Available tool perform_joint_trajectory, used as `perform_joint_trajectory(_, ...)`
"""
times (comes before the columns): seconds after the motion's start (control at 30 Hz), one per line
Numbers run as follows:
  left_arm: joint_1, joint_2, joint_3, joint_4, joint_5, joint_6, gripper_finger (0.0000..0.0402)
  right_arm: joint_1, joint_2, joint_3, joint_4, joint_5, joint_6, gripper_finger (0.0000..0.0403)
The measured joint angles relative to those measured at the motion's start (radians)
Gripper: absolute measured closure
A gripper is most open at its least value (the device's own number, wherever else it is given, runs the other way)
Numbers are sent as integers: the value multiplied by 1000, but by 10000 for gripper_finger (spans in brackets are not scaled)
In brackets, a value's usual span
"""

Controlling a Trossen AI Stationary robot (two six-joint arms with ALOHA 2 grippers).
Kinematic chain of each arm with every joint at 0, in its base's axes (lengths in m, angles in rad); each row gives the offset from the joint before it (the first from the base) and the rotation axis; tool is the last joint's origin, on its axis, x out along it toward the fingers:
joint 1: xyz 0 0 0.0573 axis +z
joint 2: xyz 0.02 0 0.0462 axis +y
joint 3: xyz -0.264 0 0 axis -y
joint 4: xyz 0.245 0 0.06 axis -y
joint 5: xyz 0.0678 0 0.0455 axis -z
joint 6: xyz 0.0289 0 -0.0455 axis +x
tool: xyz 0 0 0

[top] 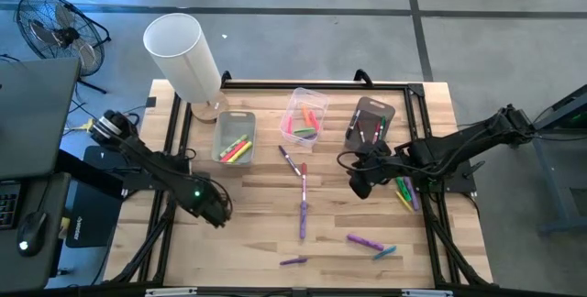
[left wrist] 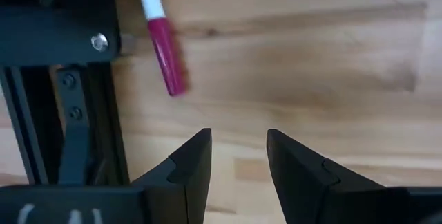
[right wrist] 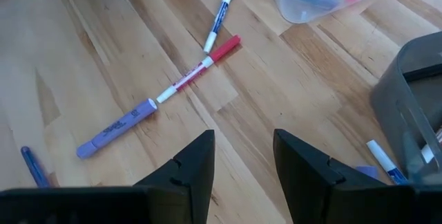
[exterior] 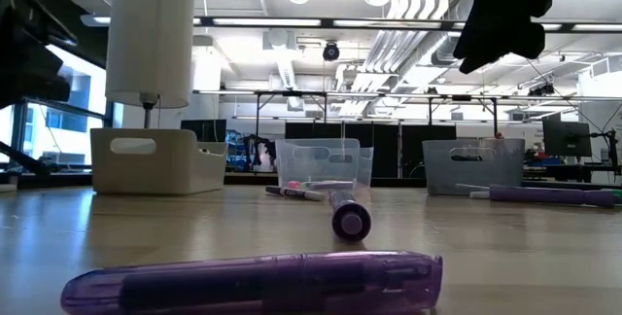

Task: Pick & Place Markers
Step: Put the purple marker into the black bin

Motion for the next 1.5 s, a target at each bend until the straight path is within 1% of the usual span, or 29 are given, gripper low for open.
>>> perform_joint_trajectory(0.1,0,-37,-50,-8,0,-40,266,-1,0,0,-1,16,34,266)
perform_joint_trajectory(0.23,0,-68,-105,0,4,-49,266,-1,0,0,5,27,39,266)
perform_joint_trajectory(0.43,0,-68,-156,1,26,-75,266,-2,0,0,10,57,83,266)
perform_joint_trajectory(0.7,0,-71,-248,96,22,-84,266,-38,0,0,20,53,90,266)
perform_joint_trajectory(0.8,0,-71,-258,96,12,-121,266,-48,0,0,33,49,87,266)
perform_joint_trajectory(1.03,0,-70,-261,100,-23,-121,269,-64,0,0,38,49,74,266)
perform_joint_trajectory(1.1,0,-70,-262,103,-27,-121,280,-64,0,0,38,49,72,266)
perform_joint_trajectory(1.17,0,-69,-262,108,-30,-121,301,-64,0,0,38,48,60,266)
perform_joint_trajectory(1.33,0,-69,-263,127,-31,-103,377,-64,0,0,38,46,50,266)
perform_joint_trajectory(1.37,0,-69,-263,133,-31,-98,384,-64,0,0,38,46,38,266)
perform_joint_trajectory(1.43,1,-69,-264,144,-22,-98,382,-64,0,0,38,46,31,266)
perform_joint_trajectory(1.5,1,-68,-257,146,6,-104,370,-64,0,0,38,46,30,266)
